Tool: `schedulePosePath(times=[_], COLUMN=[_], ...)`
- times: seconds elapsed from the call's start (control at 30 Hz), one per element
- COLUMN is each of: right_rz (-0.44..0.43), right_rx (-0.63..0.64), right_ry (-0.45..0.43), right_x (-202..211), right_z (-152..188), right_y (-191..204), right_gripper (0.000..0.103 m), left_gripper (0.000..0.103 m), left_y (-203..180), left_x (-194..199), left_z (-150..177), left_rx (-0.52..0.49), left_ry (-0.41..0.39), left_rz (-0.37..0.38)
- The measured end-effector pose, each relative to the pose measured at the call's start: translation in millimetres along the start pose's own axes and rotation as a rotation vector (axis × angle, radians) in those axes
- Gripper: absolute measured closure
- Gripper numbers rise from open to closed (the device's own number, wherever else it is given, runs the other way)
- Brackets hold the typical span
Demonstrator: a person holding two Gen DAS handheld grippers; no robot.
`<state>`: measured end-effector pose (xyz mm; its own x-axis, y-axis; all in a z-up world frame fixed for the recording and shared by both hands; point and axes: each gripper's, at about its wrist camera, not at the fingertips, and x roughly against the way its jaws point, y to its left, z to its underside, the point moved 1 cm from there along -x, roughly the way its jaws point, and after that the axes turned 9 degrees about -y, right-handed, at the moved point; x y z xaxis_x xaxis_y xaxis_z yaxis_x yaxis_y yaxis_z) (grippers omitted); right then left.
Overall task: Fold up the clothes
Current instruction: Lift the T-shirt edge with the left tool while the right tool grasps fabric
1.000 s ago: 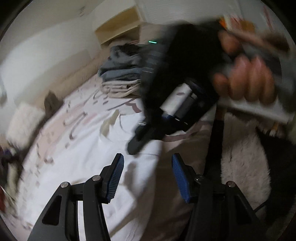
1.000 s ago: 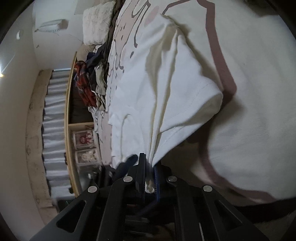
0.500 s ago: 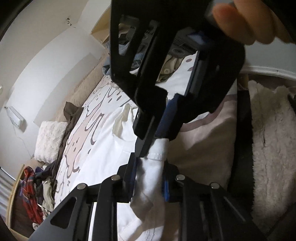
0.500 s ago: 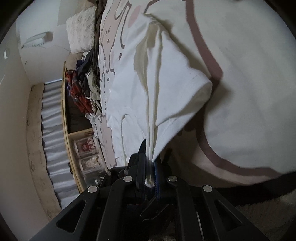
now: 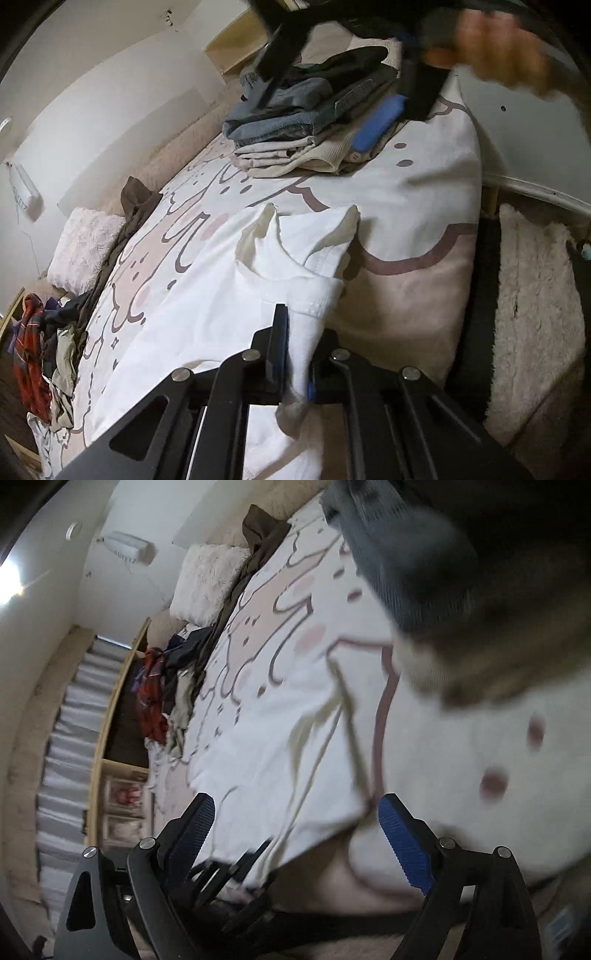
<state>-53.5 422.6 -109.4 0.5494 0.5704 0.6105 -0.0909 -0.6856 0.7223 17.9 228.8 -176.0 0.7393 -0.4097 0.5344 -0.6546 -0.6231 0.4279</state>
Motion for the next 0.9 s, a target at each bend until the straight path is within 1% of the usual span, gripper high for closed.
schedulePosePath(times=[0.1, 0.2, 0.27, 0.37, 0.4, 0.47, 0.5, 0.57, 0.6, 0.63, 0.67, 0.7, 0.73, 0.77, 0.83, 0.9], right_rz=[0.014, 0.086, 0.137, 0.204, 0.208, 0.174, 0.13, 0.026, 0.002, -0.01, -0.003, 0.006, 0.006, -0.005, -0.024, -0.006], right_rx=[0.051, 0.092, 0.085, 0.043, 0.015, -0.038, -0.063, -0.111, -0.126, -0.133, -0.13, -0.128, -0.129, -0.133, -0.134, -0.111], right_ry=[0.051, 0.11, 0.167, 0.234, 0.247, 0.249, 0.249, 0.267, 0.283, 0.299, 0.31, 0.313, 0.313, 0.31, 0.294, 0.274], right_x=[-24.8, -60.2, -88.1, -117.1, -124.6, -132.4, -133.5, -138.6, -143.6, -148.6, -152.5, -155.1, -156.0, -154.4, -146.5, -134.7], right_z=[-31.1, -48.1, -55.4, -55.7, -56.1, -60.6, -62.1, -62.7, -61.7, -60.3, -58.5, -56.9, -56.0, -56.0, -57.2, -59.1], right_y=[7.6, 14.0, 10.7, -6.1, -13.2, -19.3, -20.7, -21.6, -21.2, -20.9, -20.8, -21.2, -21.3, -20.9, -19.2, -14.3], right_gripper=[0.016, 0.023, 0.032, 0.037, 0.038, 0.039, 0.039, 0.044, 0.046, 0.053, 0.064, 0.07, 0.081, 0.085, 0.089, 0.091], left_gripper=[0.095, 0.095, 0.095, 0.095, 0.095, 0.095, 0.095, 0.095, 0.095, 0.095, 0.095, 0.095, 0.095, 0.095, 0.095, 0.095], left_y=[-4.9, -12.3, -8.5, -2.2, -1.0, 1.2, 1.8, 2.7, 2.9, 3.2, 4.1, 5.2, 6.8, 8.7, 14.1, 20.7], left_x=[2.8, 3.5, -0.2, -0.3, 0.0, -0.9, -1.1, -0.9, -0.8, -0.8, -0.5, 0.1, 1.3, 2.9, 6.7, 11.1], left_z=[2.1, 0.0, -3.6, -5.3, -5.0, -4.6, -4.4, -4.4, -4.6, -4.8, -5.0, -5.2, -5.4, -5.7, -6.4, -7.2], left_rx=[-0.031, -0.052, -0.044, -0.021, -0.014, -0.005, 0.0, 0.01, 0.013, 0.016, 0.02, 0.024, 0.031, 0.04, 0.069, 0.108], left_ry=[-0.012, -0.021, -0.021, -0.022, -0.024, -0.027, -0.028, -0.03, -0.03, -0.03, -0.031, -0.032, -0.033, -0.036, -0.04, -0.041], left_rz=[-0.006, -0.014, -0.014, -0.005, -0.001, 0.005, 0.009, 0.019, 0.023, 0.025, 0.026, 0.026, 0.026, 0.026, 0.028, 0.035])
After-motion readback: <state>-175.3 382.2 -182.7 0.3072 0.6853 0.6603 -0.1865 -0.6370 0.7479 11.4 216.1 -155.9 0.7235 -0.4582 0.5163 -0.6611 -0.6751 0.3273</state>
